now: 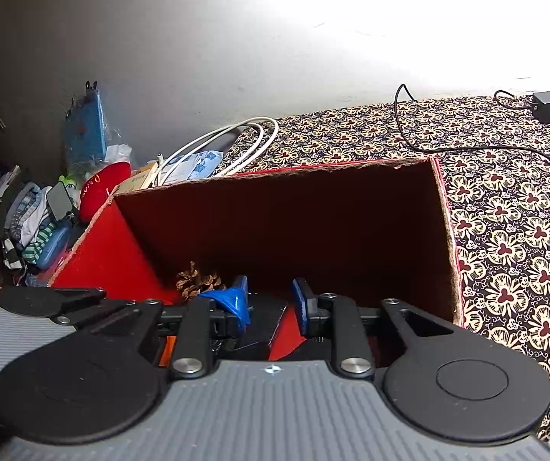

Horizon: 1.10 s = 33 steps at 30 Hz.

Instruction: Organize rigid objects

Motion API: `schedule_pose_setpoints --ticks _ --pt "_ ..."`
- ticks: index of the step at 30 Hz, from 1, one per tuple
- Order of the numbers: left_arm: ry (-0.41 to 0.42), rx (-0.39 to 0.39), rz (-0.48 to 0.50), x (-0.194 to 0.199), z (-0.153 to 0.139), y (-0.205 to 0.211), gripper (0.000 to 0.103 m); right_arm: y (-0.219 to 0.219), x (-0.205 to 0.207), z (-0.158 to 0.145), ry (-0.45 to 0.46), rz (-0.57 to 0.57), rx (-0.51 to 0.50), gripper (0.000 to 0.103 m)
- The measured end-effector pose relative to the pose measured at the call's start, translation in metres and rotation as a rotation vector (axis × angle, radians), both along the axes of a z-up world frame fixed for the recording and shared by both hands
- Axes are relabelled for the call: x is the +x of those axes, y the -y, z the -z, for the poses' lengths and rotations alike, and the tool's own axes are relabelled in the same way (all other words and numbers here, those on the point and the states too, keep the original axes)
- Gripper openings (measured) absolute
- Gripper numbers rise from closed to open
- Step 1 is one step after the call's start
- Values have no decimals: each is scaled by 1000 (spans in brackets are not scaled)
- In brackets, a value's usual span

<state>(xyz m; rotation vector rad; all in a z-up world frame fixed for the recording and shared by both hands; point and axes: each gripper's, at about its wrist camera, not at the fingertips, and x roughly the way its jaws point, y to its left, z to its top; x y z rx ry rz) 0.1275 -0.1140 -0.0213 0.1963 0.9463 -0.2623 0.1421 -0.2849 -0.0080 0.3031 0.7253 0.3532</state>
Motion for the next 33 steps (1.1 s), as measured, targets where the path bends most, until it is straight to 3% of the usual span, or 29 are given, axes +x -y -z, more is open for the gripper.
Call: schedule_pose_setpoints --ticks 33 --pt "-3 -6 2 0 1 -1 58 -2 -2 -3 7 3 8 8"
